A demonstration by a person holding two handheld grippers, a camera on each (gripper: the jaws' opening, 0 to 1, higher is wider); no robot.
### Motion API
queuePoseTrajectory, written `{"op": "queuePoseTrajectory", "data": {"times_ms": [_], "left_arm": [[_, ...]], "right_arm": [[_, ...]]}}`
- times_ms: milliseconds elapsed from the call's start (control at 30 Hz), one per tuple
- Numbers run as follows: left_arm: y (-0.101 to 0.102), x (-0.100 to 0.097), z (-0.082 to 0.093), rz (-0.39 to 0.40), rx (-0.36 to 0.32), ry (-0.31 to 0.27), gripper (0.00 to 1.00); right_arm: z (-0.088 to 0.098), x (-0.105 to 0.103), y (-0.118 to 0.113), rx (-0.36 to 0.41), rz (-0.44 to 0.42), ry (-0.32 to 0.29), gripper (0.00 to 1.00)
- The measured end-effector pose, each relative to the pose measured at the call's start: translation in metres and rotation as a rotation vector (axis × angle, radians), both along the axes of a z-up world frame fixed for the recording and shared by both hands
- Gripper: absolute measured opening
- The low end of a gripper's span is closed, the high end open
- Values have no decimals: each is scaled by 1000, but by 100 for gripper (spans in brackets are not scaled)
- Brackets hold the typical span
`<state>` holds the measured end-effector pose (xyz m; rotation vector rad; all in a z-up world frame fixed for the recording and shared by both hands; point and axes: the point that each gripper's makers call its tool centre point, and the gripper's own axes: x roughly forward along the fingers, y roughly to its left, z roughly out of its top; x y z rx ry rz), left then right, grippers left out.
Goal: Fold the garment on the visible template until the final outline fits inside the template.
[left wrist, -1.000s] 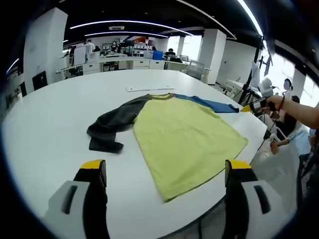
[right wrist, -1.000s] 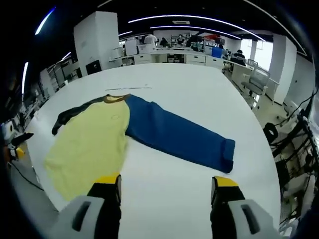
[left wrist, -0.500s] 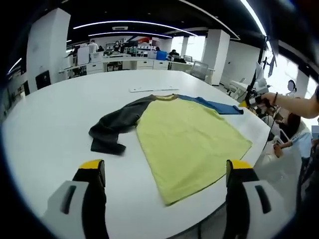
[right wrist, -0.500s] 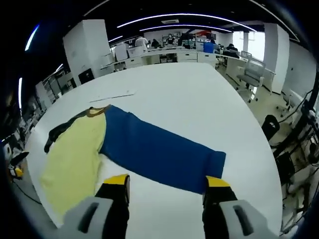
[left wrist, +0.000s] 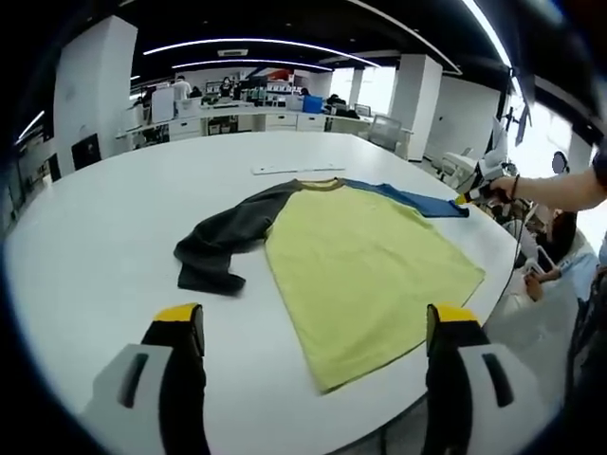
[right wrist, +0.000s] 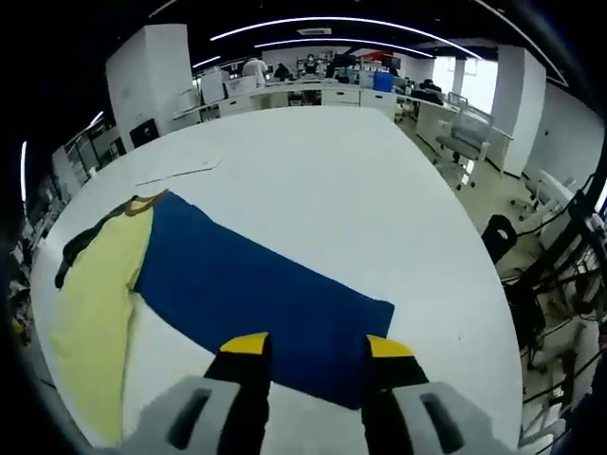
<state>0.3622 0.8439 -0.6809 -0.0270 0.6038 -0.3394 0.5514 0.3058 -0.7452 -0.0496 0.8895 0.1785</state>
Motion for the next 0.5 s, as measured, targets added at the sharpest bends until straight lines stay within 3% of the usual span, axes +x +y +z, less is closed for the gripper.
{"op": "queuePoseTrajectory", "data": {"times_ms": [333,500], "left_arm": [[0,0,2,-5,27,4,93],[1,1,6,6,27,-4,94]], "right_arm": [[-16,0,-15,-56,-14,44,22],[-15,2,-21,-78,-31,28,16]]}}
